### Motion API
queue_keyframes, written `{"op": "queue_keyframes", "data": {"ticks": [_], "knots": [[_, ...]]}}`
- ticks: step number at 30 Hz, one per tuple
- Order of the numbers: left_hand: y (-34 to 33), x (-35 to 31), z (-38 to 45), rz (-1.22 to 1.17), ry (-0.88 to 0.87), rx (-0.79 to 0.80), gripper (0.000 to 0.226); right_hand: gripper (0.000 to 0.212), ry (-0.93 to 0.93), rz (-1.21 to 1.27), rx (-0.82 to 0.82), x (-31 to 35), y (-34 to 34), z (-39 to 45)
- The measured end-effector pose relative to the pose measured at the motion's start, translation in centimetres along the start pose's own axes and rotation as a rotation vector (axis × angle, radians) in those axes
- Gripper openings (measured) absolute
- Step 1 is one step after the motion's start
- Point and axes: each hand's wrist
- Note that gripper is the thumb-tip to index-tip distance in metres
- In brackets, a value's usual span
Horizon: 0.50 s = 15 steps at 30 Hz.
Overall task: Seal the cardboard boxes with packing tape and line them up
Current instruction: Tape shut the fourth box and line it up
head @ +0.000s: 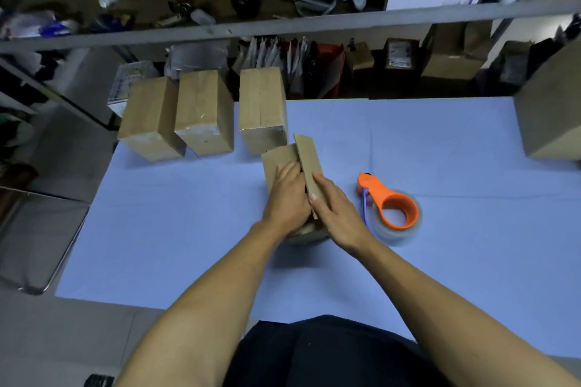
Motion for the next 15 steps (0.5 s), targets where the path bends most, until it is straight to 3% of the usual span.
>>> {"op": "queue_keyframes", "data": {"ticks": [3, 6, 8, 12, 15], "knots": [[-1.0, 0.2, -0.7, -0.202, 0.216, -0.232, 0.028, 0.055, -0.026, -0.004, 0.017, -0.4, 0.0, 0.1], [-0.6, 0.4, -0.7, -0.241, 0.26, -0.331, 0.034, 0.074, -0.118, 0.059, -0.005, -0.6, -0.1, 0.5], [-0.9, 0.4, -0.6, -0.276, 0.337, -0.322, 0.047, 0.085, -0.211, 0.109, -0.012, -0.8, -0.3, 0.8], [-1.4, 1.1, 0.1, -0.357, 0.657, -0.229, 0.074, 0.081, -0.2, 0.014, -0.016, -1.2, -1.1, 1.0], [-1.2, 2.9, 0.6, -0.542, 0.667, -0.21, 0.079, 0.074, -0.201, 0.08, -0.08, -1.1, -1.6, 0.6]]}}
Point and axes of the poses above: each hand's wrist, its own z-axis towards the middle knuckle, its own y-axis out of the back of the hand, x = y × z, and after that the axes turned 1 degree about -x, right-handed
